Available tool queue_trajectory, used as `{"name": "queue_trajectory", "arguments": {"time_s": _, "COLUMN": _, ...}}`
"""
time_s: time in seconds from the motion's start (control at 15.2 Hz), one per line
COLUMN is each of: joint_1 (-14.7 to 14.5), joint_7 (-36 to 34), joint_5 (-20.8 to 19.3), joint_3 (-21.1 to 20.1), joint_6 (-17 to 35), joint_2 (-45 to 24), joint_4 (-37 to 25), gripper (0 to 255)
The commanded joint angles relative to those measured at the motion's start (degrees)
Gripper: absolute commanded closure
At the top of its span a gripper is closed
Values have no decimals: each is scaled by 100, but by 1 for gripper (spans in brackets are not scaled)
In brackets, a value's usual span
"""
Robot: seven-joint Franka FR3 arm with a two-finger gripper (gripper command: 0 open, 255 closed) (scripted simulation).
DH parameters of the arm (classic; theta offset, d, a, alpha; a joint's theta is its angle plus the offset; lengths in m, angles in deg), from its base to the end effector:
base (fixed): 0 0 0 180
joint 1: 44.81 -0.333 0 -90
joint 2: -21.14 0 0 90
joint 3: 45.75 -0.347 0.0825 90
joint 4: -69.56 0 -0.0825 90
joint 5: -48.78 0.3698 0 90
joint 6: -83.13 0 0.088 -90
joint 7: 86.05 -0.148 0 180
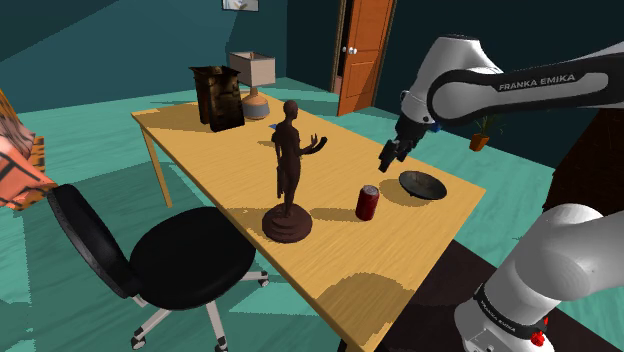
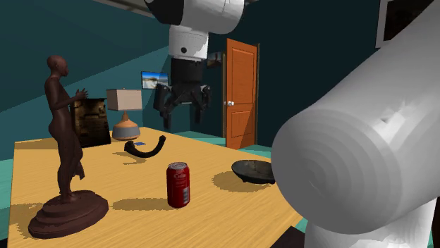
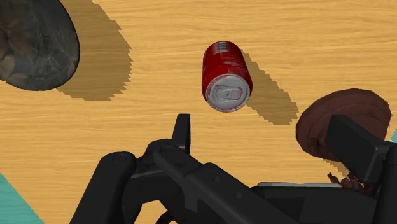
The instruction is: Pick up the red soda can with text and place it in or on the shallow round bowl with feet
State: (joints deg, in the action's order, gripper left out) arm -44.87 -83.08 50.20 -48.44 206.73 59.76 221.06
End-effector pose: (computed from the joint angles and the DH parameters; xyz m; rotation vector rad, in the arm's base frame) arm 0.3343 0.0182 0.4585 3.1168 0.1256 0.2919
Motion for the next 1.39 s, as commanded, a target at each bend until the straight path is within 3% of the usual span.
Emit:
{"name": "queue_trajectory", "arguments": {"time_s": 0.0, "joint_1": 25, "joint_7": -47, "joint_5": -19, "joint_3": -35, "joint_6": 494, "joint_2": -248, "joint_4": 196, "gripper": 0}}
{"name": "queue_trajectory", "arguments": {"time_s": 0.46, "joint_1": 174, "joint_7": -302, "joint_5": -173, "joint_3": -206, "joint_6": 2332, "joint_2": -1567, "joint_4": 623, "gripper": 0}}
{"name": "queue_trajectory", "arguments": {"time_s": 0.92, "joint_1": 242, "joint_7": -365, "joint_5": -262, "joint_3": -247, "joint_6": 3044, "joint_2": -2213, "joint_4": 690, "gripper": 0}}
{"name": "queue_trajectory", "arguments": {"time_s": 1.32, "joint_1": 249, "joint_7": -373, "joint_5": -273, "joint_3": -251, "joint_6": 3102, "joint_2": -2270, "joint_4": 692, "gripper": 0}}
